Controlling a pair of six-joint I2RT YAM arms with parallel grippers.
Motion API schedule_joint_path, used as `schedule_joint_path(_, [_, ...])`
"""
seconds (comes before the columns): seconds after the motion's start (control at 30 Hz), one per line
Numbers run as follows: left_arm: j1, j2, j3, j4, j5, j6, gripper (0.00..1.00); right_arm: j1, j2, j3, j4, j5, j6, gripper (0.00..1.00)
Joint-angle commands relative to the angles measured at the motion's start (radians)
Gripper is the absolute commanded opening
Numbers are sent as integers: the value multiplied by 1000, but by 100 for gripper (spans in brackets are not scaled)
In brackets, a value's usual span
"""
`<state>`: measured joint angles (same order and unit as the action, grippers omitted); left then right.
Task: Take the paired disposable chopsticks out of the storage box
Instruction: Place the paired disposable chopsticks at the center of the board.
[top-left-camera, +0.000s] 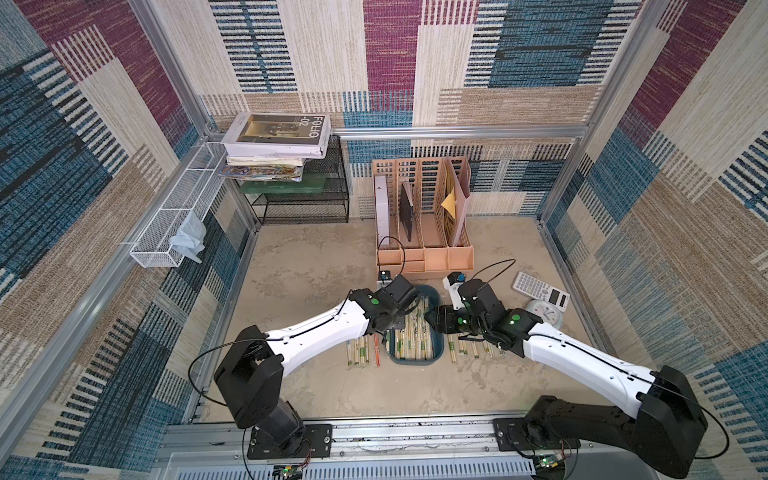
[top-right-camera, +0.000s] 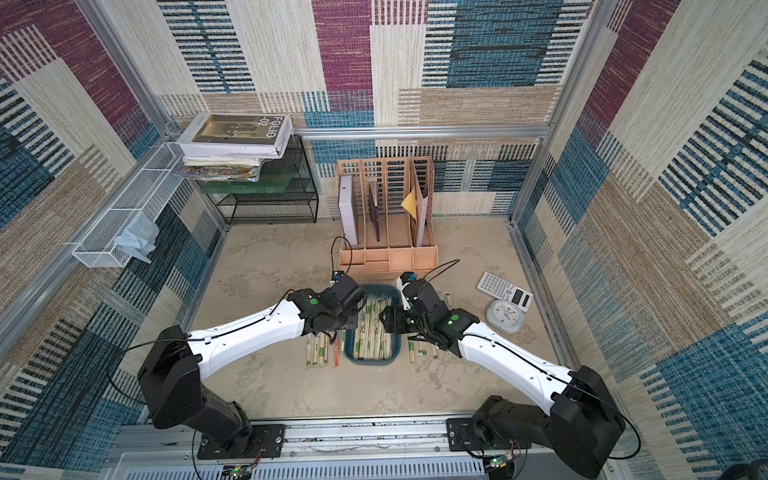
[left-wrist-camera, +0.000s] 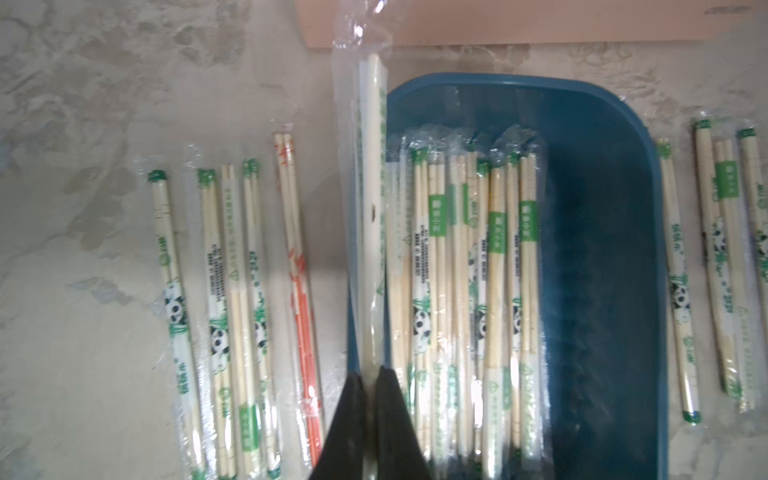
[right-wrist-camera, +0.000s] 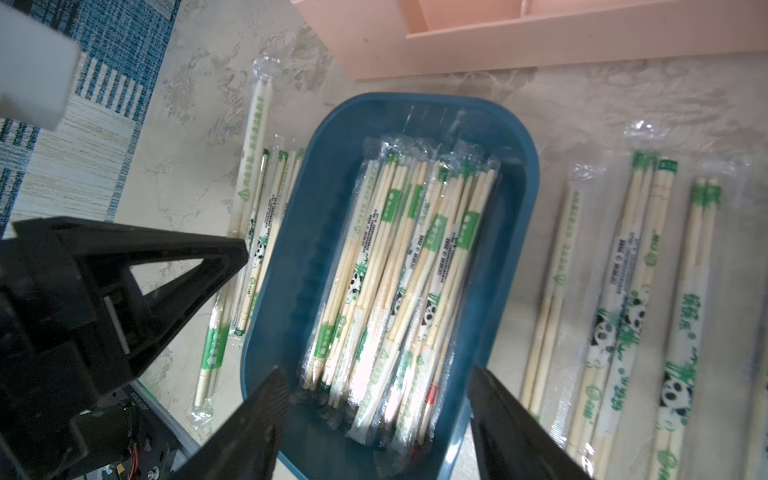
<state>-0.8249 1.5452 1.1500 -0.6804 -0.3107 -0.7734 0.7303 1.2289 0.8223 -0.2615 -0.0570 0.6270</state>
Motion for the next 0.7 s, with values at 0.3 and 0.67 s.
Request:
schedule_joint_path(0.3, [157, -207, -212, -74, -115, 77, 6, 29, 203, 283, -52, -87, 55, 72])
schedule_joint_path(0.67, [223, -93, -276, 7, -125, 89, 6, 22, 261, 494, -46, -210, 77, 73])
